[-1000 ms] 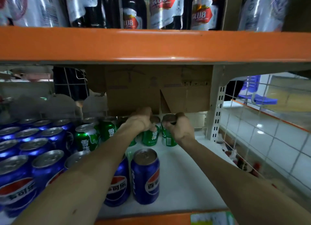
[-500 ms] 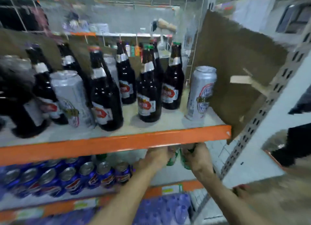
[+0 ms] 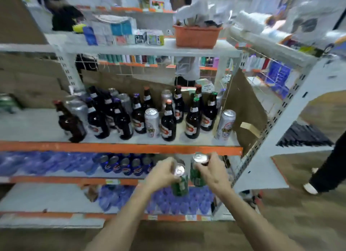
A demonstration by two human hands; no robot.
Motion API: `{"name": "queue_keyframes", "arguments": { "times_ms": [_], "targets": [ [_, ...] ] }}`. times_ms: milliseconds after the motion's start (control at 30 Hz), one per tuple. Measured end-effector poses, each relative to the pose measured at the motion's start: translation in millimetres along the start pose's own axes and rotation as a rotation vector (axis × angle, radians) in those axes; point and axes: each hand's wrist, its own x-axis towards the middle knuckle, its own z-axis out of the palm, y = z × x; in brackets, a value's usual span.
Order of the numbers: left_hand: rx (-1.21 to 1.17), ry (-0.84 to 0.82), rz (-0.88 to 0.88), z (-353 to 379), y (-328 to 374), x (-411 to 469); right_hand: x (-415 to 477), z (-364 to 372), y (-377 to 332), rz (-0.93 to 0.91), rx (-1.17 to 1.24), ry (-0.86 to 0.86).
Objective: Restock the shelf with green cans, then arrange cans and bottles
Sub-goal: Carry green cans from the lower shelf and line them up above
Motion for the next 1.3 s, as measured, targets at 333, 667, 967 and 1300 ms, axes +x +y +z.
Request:
{"name": "queue_keyframes", "arguments": {
  "times_ms": [333,667,967,1300],
  "targets": [
    [-0.121,0.471,-0.032,-222,-27,-172,-62,-6,-212,-0.260,0.062,-0.015],
    [-0.083,0.661,-0.197,-356,-178,-299,-129,124,-408,-0.438,0.113,-0.189],
    [0.015,0.699,-0.264,-480,-308,-348,-157,269,-548,-0.479,0.164,-0.254],
    [0.016,0.655,-0.303,-561,-449,-307,-106,412,-638,-0.438,0.135,-0.295]
  ]
}}
